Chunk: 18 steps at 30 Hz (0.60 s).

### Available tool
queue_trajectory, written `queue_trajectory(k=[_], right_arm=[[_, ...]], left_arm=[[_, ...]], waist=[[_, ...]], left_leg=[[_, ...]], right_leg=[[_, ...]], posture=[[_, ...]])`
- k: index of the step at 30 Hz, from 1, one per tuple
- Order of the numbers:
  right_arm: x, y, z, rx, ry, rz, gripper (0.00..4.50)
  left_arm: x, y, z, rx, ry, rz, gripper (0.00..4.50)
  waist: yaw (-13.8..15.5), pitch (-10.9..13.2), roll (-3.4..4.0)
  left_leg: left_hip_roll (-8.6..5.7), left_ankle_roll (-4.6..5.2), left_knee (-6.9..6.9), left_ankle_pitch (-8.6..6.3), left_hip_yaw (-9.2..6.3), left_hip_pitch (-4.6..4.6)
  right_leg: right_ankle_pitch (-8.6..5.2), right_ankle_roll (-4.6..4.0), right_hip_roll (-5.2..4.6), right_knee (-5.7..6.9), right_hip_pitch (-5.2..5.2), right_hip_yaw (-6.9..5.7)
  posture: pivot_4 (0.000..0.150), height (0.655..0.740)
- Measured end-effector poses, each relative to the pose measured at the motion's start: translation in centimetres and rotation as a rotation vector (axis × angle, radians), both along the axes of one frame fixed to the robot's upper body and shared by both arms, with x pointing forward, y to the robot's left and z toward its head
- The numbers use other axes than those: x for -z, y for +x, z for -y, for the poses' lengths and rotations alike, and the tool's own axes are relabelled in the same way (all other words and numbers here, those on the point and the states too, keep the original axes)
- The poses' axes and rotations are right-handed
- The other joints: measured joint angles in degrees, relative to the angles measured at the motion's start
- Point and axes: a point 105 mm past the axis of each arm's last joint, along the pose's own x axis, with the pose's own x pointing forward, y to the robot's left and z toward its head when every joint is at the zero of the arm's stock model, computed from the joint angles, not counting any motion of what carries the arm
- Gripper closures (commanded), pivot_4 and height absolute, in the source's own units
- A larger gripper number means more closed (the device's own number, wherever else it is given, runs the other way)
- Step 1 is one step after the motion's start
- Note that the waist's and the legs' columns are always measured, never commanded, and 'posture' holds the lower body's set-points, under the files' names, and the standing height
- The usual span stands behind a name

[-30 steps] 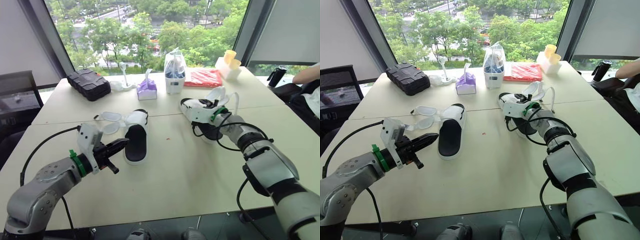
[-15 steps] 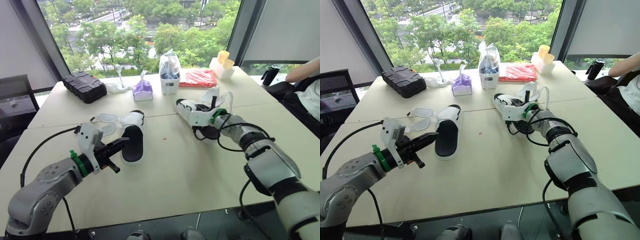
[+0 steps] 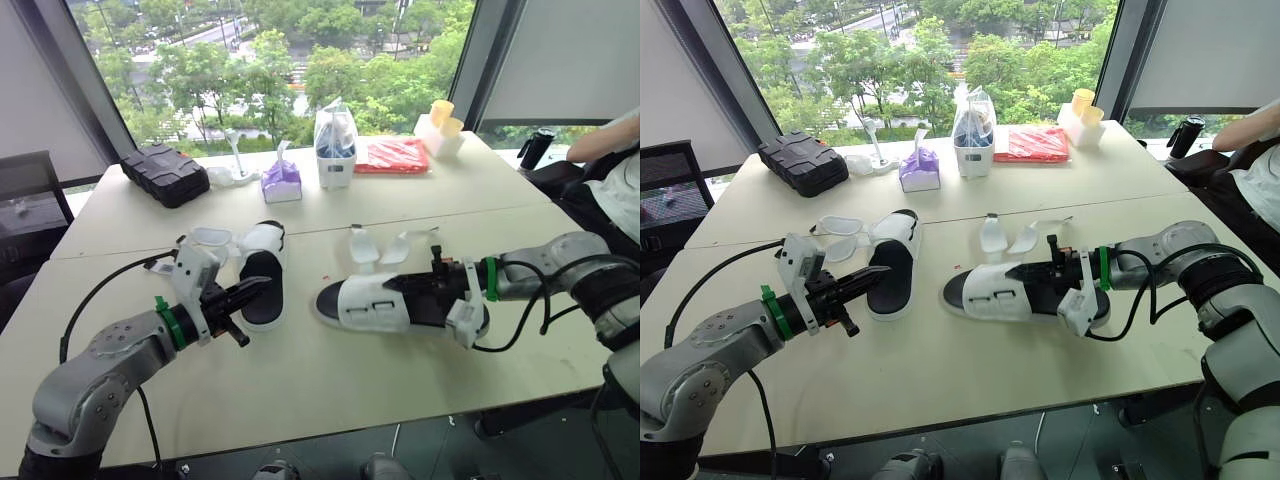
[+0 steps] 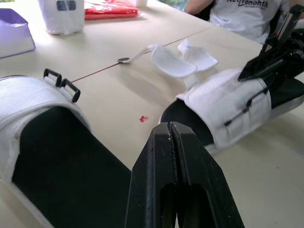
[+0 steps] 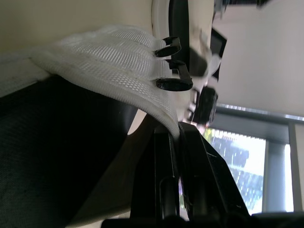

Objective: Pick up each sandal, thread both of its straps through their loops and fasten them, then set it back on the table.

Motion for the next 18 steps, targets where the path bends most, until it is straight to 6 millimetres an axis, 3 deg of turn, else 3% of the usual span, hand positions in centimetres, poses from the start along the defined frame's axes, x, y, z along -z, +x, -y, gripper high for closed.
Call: queue_trajectory(k=[8,18], right_arm=[[1.4,-4.2,-0.8,-0.173,-0.011,-0.065,4.44],[1.4,-3.8,-1.8,-0.186,-0.025,-0.03,4.44]], left_arm=[[0.3,0.5,0.0,-0.005,-0.015,-0.005,4.5],[0.2,0.4,0.1,-0.006,-0.012,0.001,4.5]], waist=[[-0.1,0.0,-0.04],[0.0,0.1,-0.24]], left_leg=[[0.13,0.05,0.07,-0.02,0.32,0.1],[0.42,0.17,0.12,-0.1,0.6,0.26]], right_leg=[[0.04,-0.06,0.28,0.01,0.01,0.53],[0.16,-0.21,0.55,0.01,0.05,0.81]], posture=[[0.15,0.74],[0.15,0.74]])
